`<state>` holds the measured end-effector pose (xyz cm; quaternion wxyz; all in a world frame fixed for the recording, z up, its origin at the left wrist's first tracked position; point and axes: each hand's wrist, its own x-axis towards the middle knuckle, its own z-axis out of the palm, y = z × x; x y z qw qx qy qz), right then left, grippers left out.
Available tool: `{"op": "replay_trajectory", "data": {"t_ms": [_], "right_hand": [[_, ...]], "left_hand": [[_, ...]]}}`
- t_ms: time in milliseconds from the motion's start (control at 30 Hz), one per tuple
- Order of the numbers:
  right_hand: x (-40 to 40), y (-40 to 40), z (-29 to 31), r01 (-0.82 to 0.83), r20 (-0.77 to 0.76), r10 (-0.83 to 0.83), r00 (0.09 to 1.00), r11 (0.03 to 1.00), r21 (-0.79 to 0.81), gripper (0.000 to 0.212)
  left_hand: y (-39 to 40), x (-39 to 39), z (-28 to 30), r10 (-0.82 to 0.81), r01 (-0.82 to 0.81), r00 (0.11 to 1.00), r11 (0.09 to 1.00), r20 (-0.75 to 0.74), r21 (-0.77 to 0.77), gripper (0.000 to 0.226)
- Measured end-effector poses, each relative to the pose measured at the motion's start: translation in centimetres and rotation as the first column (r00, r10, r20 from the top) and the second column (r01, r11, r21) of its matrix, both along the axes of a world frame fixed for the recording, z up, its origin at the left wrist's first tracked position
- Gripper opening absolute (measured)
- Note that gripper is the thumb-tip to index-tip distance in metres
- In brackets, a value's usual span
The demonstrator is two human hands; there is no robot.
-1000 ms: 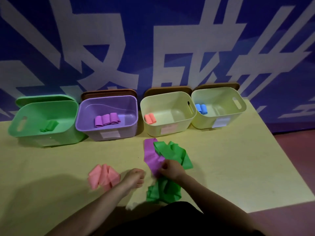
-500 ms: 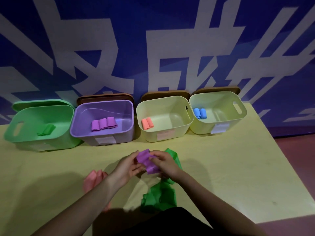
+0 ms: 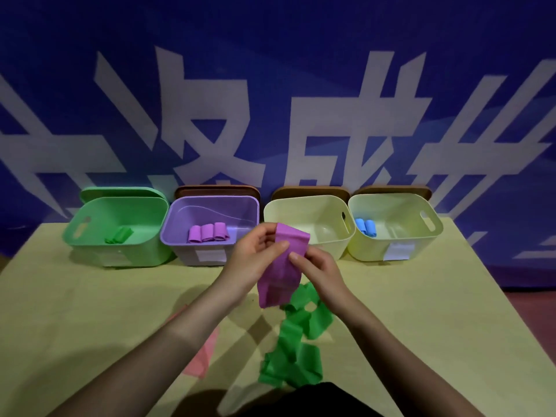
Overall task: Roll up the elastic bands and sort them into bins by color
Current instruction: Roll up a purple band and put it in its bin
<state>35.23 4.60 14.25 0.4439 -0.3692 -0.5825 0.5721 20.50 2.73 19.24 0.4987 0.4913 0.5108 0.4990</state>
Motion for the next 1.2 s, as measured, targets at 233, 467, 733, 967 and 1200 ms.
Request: {"op": "replay_trajectory", "data": {"t_ms": [233,467,733,967,1200], "right_hand": [[-0.5,1.1,3.2,0.085,0.028,-0.092,0.995,0.979,0.185,0.007],[-2.1,1.0,3.9,0.1,0.034,-0.109,0.993,0.973,0.208,0.054],[-3.2,1.9,3.8,0.151,0.003,-0.155,0.988,0.97,0.19,0.075],[-4.8,2.9,5.5,-0.028,0.003,0.028,1.0,0.984,0.174,0.011],[-4.9,3.7,5.8,-0.083,0.121,0.058,0.991,0.973,0.217,0.009]], "left_hand": [[-0.2,-0.8,2.8,0.146,-0.12,0.984,0.968,-0.105,0.222,0.013],[0.3,-0.7,4.3,0.205,-0.217,0.971,0.971,0.124,0.096,0.007],[0.4,-2.5,5.7,0.159,-0.177,0.97,0.98,0.185,0.087,0.011],[1.7,-3.9,5.4,0.199,-0.212,0.974,0.968,0.107,0.137,0.005],[2.4,-5.4,3.4,0.171,-0.175,0.975,0.984,0.142,0.015,0.013]]}}
